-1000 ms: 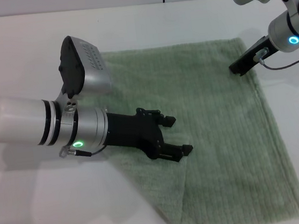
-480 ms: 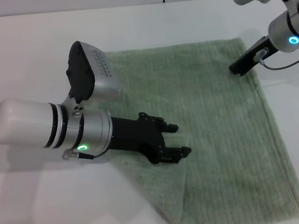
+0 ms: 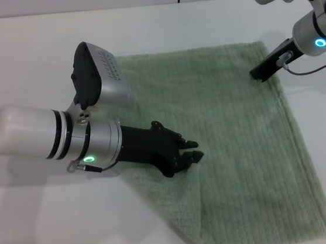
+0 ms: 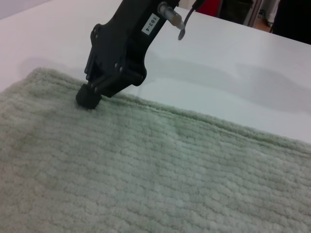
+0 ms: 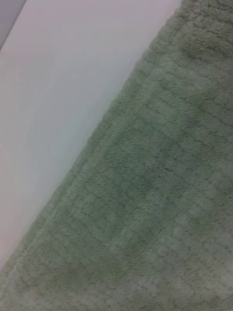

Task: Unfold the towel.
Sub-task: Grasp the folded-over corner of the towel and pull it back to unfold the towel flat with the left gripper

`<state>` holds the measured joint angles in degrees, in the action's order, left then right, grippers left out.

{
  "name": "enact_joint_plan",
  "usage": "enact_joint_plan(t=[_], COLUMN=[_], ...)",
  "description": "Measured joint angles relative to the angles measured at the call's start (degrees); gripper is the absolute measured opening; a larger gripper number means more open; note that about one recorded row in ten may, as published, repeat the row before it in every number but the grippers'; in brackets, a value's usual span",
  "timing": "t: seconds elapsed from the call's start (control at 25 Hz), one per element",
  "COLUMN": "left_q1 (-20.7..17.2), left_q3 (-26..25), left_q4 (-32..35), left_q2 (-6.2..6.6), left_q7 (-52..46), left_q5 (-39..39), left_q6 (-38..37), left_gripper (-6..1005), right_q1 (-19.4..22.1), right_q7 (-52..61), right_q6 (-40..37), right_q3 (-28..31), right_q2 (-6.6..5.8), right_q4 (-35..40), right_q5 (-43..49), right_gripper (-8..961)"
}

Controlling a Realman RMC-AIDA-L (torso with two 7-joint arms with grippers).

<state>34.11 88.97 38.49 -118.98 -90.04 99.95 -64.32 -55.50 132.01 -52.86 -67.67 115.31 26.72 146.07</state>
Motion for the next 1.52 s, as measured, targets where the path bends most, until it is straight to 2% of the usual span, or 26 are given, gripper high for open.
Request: enact_joint_plan(t=[0.28, 0.4, 0.72, 1.08, 1.12, 1.2, 1.28, 1.32, 1.48, 1.52], left_q1=[0.47, 0.63, 1.24, 1.63, 1.83, 1.83, 1.93, 2.13, 2.28, 2.61], left_q3=[-1.0, -4.25, -15.42, -18.43, -21.19, -21.19, -23.08, -25.61, -26.63, -28.33], left_q4=[0.86, 1.44, 1.82, 1.86, 1.86, 1.86, 2.08, 2.32, 2.38, 2.56], left_q2=[0.43, 0.65, 1.19, 1.28, 1.71, 1.71, 1.98, 2.26, 2.35, 2.41], left_q7=[-0.64, -1.15, -1.4, -1.51, -1.57, -1.57, -1.83, -2.3, -2.52, -3.49], left_q5=[1.93, 3.86, 8.83, 12.16, 14.03, 14.03, 15.47, 18.03, 19.35, 22.63], left_q6=[-3.93, -7.5, -17.38, -20.44, -23.69, -23.69, -25.55, -28.09, -29.0, -29.88], left_gripper=[97, 29, 30, 29, 30, 30, 30, 30, 30, 30], right_q1=[-0.05, -0.05, 0.2, 0.16, 0.1, 0.01, -0.01, -0.05, -0.12, -0.13], right_q7=[0.0, 0.0, 0.0, 0.0, 0.0, 0.0, 0.0, 0.0, 0.0, 0.0], right_q6=[0.05, 0.04, -0.02, -0.05, -0.05, -0.05, -0.05, -0.05, -0.05, -0.05], right_q3=[0.0, 0.0, 0.0, 0.0, 0.0, 0.0, 0.0, 0.0, 0.0, 0.0], right_q2=[0.0, 0.0, 0.0, 0.0, 0.0, -0.02, -0.07, -0.13, -0.21, -0.27], right_q4=[0.0, 0.0, 0.0, 0.0, 0.0, 0.0, 0.0, 0.0, 0.0, 0.0], right_q5=[0.0, 0.0, 0.01, 0.12, 0.14, 0.15, 0.15, 0.17, 0.18, 0.18], right_gripper=[0, 0, 0, 0, 0, 0, 0, 0, 0, 0])
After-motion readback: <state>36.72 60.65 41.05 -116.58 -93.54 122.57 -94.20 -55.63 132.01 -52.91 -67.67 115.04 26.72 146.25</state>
